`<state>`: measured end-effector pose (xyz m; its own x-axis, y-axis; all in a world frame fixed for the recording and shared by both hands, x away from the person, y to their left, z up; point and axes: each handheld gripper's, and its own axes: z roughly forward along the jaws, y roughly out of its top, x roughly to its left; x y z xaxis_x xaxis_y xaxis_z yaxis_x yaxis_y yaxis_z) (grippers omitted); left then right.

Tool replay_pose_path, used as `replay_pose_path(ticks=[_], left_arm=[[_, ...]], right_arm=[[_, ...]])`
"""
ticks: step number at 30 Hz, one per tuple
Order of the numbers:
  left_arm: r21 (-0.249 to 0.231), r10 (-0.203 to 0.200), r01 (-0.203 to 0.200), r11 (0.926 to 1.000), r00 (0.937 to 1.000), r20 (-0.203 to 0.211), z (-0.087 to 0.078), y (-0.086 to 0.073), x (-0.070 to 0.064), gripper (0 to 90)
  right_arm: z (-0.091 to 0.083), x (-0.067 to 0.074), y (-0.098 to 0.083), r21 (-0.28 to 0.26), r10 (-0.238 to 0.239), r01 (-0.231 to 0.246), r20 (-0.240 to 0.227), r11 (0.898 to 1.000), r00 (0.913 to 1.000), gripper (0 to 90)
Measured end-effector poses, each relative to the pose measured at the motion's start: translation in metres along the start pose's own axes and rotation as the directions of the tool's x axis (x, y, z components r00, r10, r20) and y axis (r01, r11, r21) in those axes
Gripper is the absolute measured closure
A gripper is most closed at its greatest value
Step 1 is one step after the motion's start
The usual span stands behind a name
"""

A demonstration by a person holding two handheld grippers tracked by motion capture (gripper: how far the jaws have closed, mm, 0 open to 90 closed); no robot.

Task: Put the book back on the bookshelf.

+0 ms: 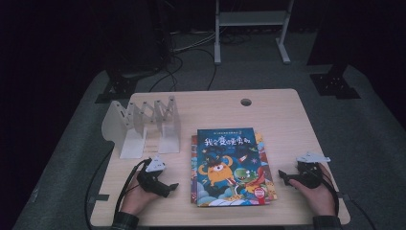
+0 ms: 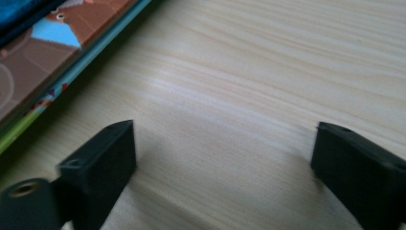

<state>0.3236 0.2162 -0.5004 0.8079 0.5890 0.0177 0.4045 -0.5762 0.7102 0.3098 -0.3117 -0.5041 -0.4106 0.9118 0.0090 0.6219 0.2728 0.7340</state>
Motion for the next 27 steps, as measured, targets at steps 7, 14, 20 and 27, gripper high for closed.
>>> replay_pose_path(ticks=[7, 14, 20, 27], left_arm=[[0.0, 0.0, 0.0, 1.0, 1.0, 0.0, 0.0, 0.0, 0.0, 0.0], [-0.002, -0.008, 0.008, 1.0, 1.0, -0.003, -0.001, 0.0, 0.0, 0.0], [-0.034, -0.027, 0.027, 0.9991, 0.9995, 0.018, -0.007, 0.005, -0.001, 0.0], [-0.051, -0.035, 0.037, 0.998, 0.9981, 0.052, -0.013, 0.014, -0.002, 0.0]], right_arm=[[-0.005, 0.004, 0.006, 0.0, 0.018, -0.018, -0.029, 1.0, 0.9994, 24.7], [-0.008, 0.018, 0.027, -0.013, -0.001, -0.001, -0.081, 1.0, 0.9967, 25.8], [-0.003, 0.032, 0.05, -0.035, -0.027, 0.023, -0.125, 0.999, 0.9918, 25.6], [0.011, 0.042, 0.072, -0.052, -0.035, 0.027, -0.168, 0.998, 0.9852, 25.2]])
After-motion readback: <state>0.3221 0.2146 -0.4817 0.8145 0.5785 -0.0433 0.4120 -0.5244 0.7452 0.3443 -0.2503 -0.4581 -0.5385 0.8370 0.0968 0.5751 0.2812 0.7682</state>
